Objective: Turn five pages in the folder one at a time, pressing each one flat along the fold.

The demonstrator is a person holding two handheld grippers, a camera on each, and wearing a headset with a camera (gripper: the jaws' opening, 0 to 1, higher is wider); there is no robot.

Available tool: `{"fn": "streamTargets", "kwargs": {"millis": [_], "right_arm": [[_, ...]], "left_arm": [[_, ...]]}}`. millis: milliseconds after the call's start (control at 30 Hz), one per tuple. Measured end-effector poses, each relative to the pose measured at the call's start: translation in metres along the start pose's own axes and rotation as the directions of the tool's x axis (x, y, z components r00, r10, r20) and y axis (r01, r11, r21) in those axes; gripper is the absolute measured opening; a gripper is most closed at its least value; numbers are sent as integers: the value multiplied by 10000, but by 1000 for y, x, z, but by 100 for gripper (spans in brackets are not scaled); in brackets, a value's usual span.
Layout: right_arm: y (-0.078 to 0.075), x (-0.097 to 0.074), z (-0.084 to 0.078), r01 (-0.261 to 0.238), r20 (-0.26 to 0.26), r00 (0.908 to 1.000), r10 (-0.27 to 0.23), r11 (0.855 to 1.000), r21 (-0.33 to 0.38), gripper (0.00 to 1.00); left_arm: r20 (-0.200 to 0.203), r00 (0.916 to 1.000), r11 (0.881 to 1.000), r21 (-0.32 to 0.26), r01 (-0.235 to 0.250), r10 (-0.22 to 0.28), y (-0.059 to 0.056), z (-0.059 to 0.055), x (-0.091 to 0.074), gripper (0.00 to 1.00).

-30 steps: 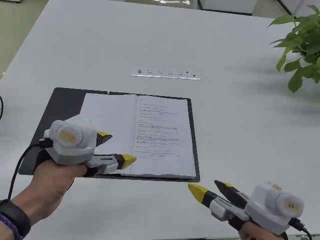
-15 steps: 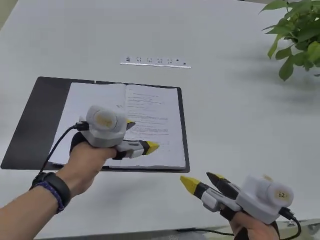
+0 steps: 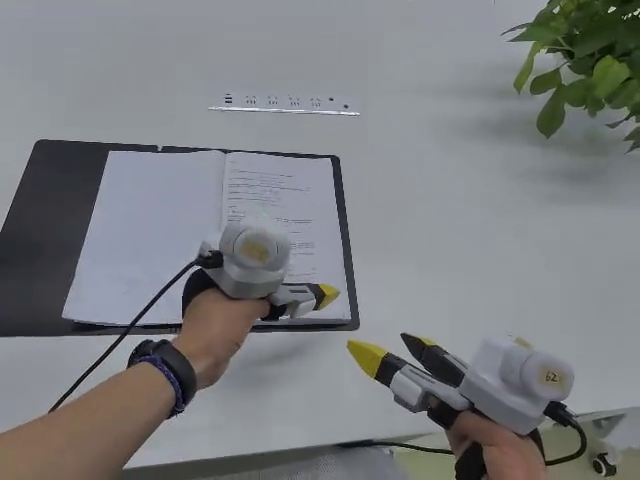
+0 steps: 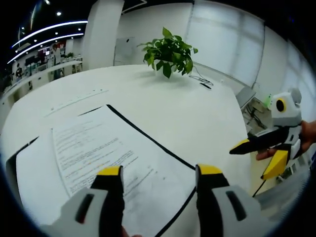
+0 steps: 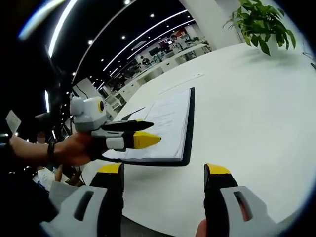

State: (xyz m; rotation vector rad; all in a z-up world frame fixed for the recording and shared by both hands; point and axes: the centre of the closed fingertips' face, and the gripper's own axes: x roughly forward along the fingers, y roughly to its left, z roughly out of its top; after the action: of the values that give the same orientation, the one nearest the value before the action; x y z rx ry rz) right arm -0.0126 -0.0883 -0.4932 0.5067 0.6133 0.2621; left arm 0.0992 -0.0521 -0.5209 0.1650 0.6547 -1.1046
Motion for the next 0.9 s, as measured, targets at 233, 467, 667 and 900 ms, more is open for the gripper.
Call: {"fn": "streamTargets", "kwargs": {"millis": [233, 467, 667, 900], "right_arm": [[-5, 1, -5, 14, -117, 9999, -12, 9999, 122, 64], [-7, 2, -5, 21, -180, 9998, -19, 9999, 153, 63], [-8, 5, -2, -35, -161, 9999, 36, 9999, 115, 62], [-4, 12, 4, -191, -131, 9997, 191, 9998, 11, 60]], "left_arm": [[-636, 9973, 9982, 487, -348, 379, -8, -22, 14, 59], [-731, 9957, 9860, 1606, -449, 573, -8, -27, 17, 56], [-754, 9955, 9845, 1701, -434, 570, -4, -26, 15, 51], [-733, 9960, 9804, 1934, -364, 515, -3, -26, 15, 39]]}}
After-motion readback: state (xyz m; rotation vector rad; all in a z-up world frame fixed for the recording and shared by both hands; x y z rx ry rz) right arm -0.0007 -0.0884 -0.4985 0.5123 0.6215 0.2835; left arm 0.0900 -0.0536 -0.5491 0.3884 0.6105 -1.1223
